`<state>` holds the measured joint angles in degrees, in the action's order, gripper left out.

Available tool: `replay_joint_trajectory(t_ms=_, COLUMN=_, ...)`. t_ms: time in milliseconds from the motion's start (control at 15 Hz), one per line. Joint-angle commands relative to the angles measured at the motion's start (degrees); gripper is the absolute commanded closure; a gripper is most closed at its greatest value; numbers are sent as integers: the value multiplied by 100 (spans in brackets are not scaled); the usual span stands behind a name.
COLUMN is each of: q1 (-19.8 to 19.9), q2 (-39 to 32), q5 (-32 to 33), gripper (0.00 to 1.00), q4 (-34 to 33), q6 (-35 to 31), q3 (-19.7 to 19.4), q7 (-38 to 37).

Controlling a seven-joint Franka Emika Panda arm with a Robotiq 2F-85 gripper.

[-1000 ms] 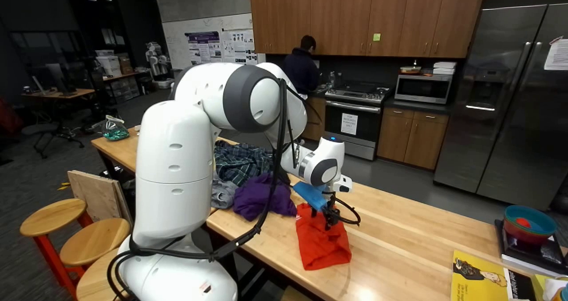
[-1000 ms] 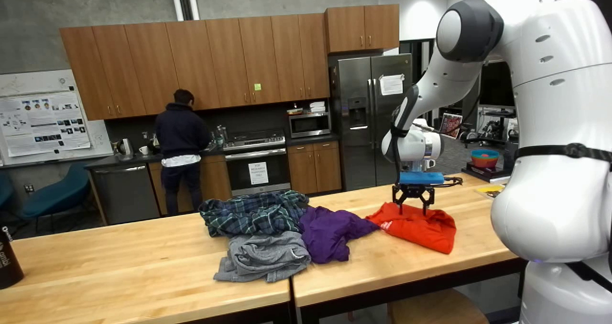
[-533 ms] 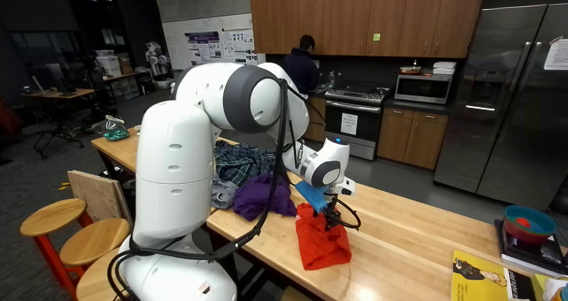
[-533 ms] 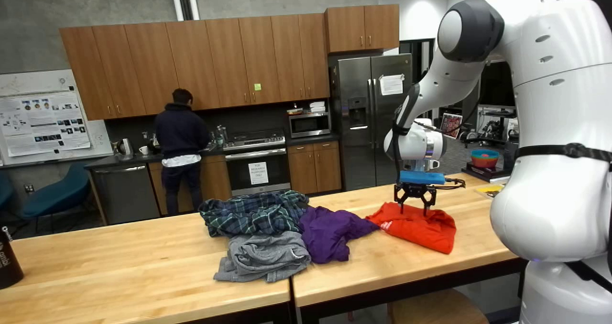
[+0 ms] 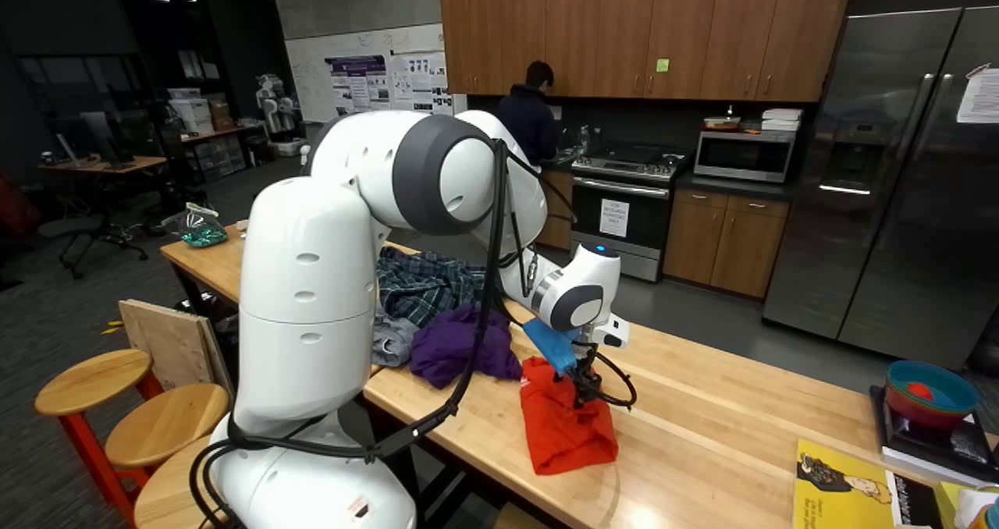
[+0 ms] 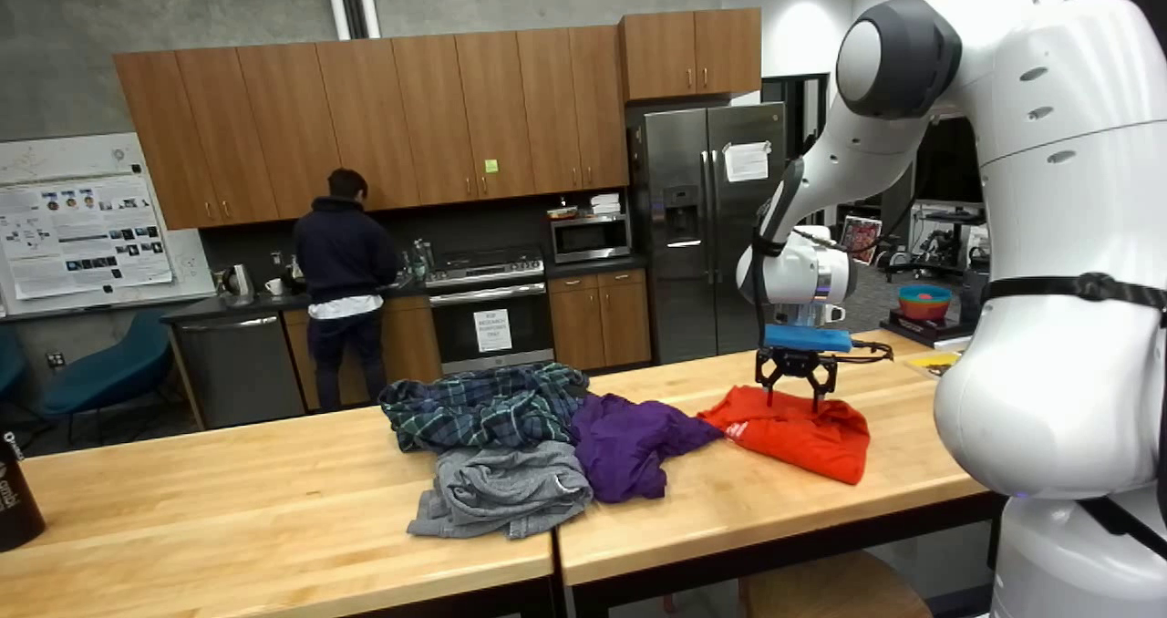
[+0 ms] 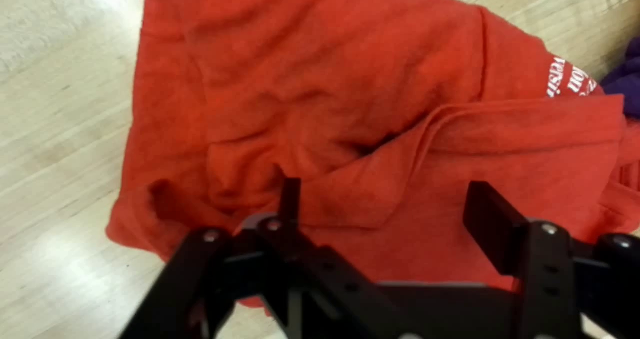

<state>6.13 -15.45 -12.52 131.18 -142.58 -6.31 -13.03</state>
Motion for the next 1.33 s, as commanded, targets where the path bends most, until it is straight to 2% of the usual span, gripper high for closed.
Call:
replay_joint_trajectory(t_ms=0, q1=-43, q2=160, q5=16, gripper=17, q4=89, q6=105, q3=-31, q7=-208)
replay_joint_trajectory(t_ms=533, q1=-97, q2=125, q5=115, gripper=23, q4=183, q6=76, q3=-73, q7=-479)
replay_joint_trajectory(t_ms=600, q1=-97, q2=121, q5=128, gripper=27, q4=203, q6=75, q3=-81, q7=-517)
replay_joint_trajectory(t_ms=667, q1=-98, q2=111, q5=154, gripper=42, q4=227, q6=71, q3=-95, q7=-546)
replay_joint_trajectory(t_ms=733, q1=-101, q2=108, q5=178, gripper=51, q4=254, q6=65, q3=-108, q7=-573)
replay_joint_trajectory(t_ms=800, q1=-105, q2=95, q5=221, gripper=52, q4=282, q6=54, q3=-130, q7=-606)
replay_joint_trajectory(t_ms=933, q1=-104, q2=69, q5=310, gripper=65, q4=306, q6=62, q3=-169, q7=-681)
replay_joint_trajectory(t_ms=1200, q1=-95, q2=101, q5=367, gripper=99, q4=338, q6=71, q3=-200, q7=-704)
replay_joint_trajectory(t_ms=1267, q1=-96, q2=112, q5=372, gripper=100, q4=341, q6=72, q3=-203, q7=-696)
